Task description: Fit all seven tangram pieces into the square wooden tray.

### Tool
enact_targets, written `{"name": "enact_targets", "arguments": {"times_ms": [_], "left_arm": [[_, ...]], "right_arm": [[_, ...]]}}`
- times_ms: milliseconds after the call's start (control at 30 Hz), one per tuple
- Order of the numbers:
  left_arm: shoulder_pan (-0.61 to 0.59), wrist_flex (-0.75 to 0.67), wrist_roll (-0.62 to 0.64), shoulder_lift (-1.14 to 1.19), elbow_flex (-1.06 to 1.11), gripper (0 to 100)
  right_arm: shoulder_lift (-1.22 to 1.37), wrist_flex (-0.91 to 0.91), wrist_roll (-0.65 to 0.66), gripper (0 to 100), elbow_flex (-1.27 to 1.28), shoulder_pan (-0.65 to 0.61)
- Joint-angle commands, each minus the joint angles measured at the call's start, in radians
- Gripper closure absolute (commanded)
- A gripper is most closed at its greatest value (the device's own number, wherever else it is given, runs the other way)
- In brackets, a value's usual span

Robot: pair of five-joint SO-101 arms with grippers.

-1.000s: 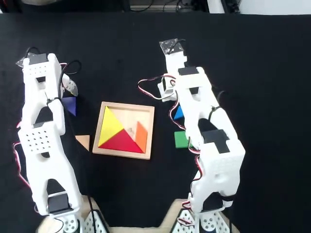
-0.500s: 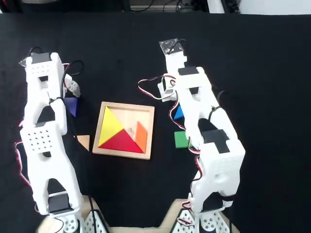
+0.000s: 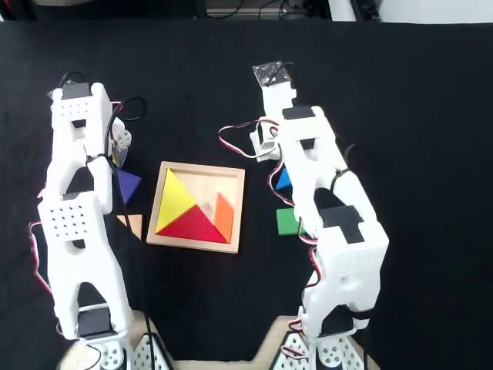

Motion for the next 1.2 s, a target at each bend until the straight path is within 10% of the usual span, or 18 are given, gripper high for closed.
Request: {"name": "enact_targets", "arguments": {"times_ms": [0,333,1167], "left_arm": [[-0.004,0.014,-0.008,-0.02,-0.035,94],[0.007,0.209,-0.402,-0.051,-0.317,76],[0.053,0.206,-0.219,-0.107,-0.047,76]], "right_arm": [[-0.05,-0.014,0.005,82.9,-0.005,-0.011],[-0.05,-0.014,0.005,82.9,-0.005,-0.011],[-0.05,-0.014,0.005,82.9,-0.005,-0.012]]}}
